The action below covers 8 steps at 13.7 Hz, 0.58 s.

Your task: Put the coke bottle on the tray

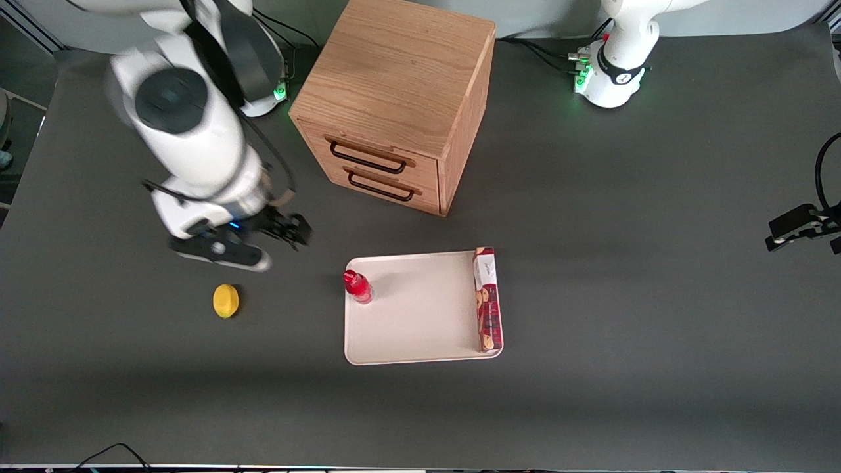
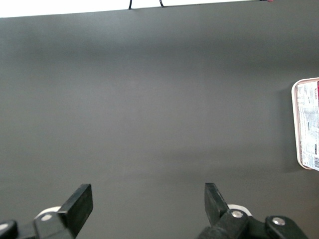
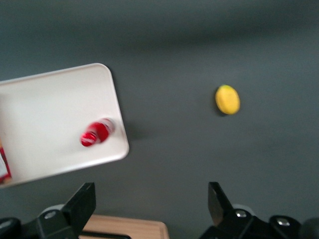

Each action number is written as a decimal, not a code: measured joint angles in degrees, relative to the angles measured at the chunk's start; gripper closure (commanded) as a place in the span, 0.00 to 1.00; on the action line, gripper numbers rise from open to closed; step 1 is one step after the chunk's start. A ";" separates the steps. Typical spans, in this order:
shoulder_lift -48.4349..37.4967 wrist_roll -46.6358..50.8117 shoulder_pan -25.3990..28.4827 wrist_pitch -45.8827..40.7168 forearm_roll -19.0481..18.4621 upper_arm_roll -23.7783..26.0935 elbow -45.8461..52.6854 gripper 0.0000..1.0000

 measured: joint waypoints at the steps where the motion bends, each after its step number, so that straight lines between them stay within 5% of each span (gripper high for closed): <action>1: -3.03 -5.80 -0.09 -3.23 2.75 -3.91 0.50 0.00; 4: -10.49 -22.22 -0.45 -9.47 7.99 -16.70 -0.30 0.00; 8: -15.94 -32.73 -0.74 -4.26 12.29 -27.78 -11.82 0.00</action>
